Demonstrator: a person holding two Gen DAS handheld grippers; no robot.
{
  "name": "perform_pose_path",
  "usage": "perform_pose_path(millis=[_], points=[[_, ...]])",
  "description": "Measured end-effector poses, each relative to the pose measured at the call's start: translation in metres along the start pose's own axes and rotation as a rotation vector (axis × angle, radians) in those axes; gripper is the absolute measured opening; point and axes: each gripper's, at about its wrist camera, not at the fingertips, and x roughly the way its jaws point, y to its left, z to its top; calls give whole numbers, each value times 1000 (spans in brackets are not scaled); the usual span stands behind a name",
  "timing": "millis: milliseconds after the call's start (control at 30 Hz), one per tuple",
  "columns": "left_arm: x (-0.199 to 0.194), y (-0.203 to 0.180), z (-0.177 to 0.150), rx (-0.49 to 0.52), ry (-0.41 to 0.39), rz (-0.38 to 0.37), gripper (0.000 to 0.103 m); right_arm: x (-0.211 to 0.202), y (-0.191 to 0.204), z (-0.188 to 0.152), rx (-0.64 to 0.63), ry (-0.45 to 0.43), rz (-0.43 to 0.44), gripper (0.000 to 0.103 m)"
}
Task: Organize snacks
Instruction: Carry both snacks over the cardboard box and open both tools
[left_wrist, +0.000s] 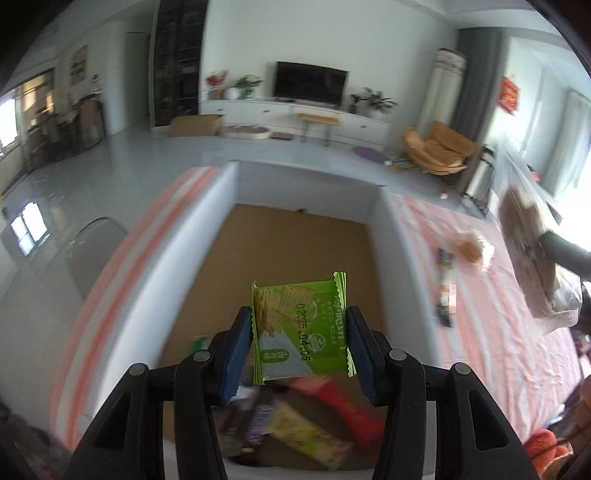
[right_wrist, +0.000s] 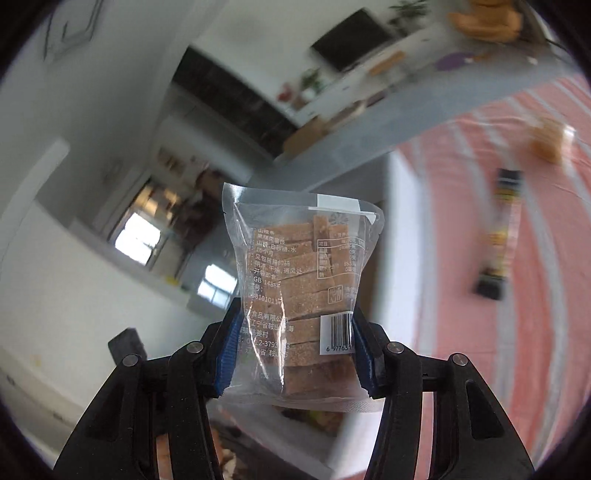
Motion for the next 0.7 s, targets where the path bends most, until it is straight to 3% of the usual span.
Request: perform_pose_path(millis=[67,133,200,300,367,433,567,667,700], points=[[3,9,-7,-9,4,41,51,33,16,-3,-24,46,-5,61],[9,17,-14,-18,26,91,60,57,19,-6,-26,86,-46,64],[20,21,-22,-15,67,133,91,65,17,-8,-16,91,-83,72],[24,19,-28,-11,64,152,96,48,4,-9,-33,48,-130,73],[27,16,-27,-14,65,139,96,29,-7,-13,-65,7,-217,73],[28,9,-24,-23,60,112,96,13,-22,-14,-126,-38,-357,75],[18,-25,-16,-7,16,20,96,-19,-75,-25,-244,-83,-725,77],[11,-61,-15,45,-6,-51,98,-46,-136,-41,-207,-38,-986,77],[10,-77,-15,71,-10,-81,98,-54,-155,-46,-170,-27,-1037,77]])
